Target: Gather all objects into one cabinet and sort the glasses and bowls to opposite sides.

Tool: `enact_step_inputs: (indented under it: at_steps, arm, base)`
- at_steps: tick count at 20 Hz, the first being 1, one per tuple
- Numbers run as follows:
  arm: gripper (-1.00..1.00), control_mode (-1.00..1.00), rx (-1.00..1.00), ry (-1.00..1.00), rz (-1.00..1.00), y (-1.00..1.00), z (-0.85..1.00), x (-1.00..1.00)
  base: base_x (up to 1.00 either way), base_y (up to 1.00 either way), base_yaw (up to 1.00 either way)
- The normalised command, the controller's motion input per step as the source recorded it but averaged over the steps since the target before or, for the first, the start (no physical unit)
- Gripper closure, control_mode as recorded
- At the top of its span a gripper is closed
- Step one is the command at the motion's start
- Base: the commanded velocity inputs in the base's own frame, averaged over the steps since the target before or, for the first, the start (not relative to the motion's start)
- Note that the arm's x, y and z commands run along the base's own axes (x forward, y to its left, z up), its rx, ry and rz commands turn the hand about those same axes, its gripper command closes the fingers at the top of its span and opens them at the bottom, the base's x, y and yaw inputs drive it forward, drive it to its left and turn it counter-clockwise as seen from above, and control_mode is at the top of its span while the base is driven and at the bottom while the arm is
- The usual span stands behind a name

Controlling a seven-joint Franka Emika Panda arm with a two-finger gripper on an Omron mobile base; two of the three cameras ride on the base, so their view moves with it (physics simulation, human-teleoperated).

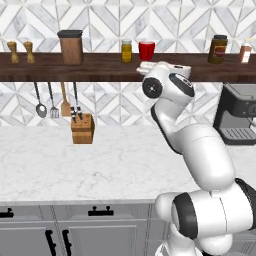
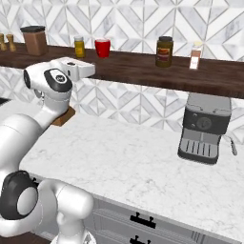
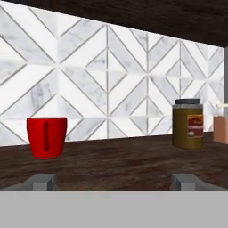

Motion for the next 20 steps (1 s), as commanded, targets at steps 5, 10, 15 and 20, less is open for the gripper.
enact_step_inputs:
  at_steps: [5,10,15,20]
  arm:
    - [-1.0,-1.0,0.0,0.19,0.0,0.11,0.0,0.67]
    - [-1.0,-1.0,0.0,0.28,0.0,0.04,-0.01,0.7]
    - [-1.0,-1.0,0.0,0.09,0.01,0.0,-0.01,0.13]
    - [-1.0,-1.0,0.2,0.4,0.01,0.0,0.0,0.21]
  base:
    - [0.0,0.0,0.0]
    - [0.0,0.0,0.0]
    - [0.0,0.0,0.0]
    - [0.0,0.0,0.0]
